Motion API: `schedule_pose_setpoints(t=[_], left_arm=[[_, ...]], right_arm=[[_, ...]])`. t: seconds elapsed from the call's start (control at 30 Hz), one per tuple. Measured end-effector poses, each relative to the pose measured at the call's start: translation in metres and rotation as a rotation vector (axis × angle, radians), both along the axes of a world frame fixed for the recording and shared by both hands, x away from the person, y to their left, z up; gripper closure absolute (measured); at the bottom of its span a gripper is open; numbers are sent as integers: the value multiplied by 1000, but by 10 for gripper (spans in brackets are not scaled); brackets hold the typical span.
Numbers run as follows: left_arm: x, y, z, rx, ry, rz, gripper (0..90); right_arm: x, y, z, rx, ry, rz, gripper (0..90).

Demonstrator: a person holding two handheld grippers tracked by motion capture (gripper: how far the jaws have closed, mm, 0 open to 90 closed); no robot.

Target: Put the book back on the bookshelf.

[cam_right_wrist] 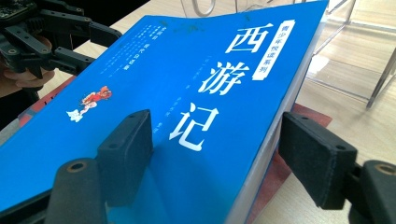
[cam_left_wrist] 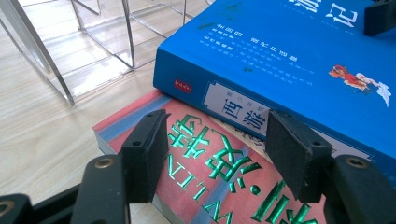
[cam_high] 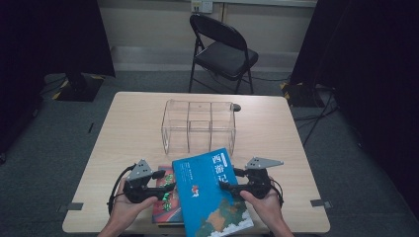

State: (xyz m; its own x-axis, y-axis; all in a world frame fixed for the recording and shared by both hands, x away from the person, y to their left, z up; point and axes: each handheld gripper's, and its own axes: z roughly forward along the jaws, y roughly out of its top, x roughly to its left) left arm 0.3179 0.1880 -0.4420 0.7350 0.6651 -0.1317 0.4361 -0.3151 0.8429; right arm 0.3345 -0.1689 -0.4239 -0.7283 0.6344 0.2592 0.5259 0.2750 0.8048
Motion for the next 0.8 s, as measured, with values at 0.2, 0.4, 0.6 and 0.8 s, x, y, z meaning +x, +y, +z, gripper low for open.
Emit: schedule_pose_setpoints(t=[0.2, 0.4, 0.6, 0.8], left_arm=[[0, 0, -1, -10, 3, 0, 380], [1, 0, -2, -2, -7, 11, 380], [1, 0, -2, -3, -6, 17, 383], [2, 0, -2, -2, -7, 18, 383]], right_arm=[[1, 5, 2, -18, 35, -11, 228], [-3, 5, 8, -48, -10, -41, 354], [-4, 4, 10, -38, -4, -68, 401], [-9, -1, 15, 8, -25, -96, 516]])
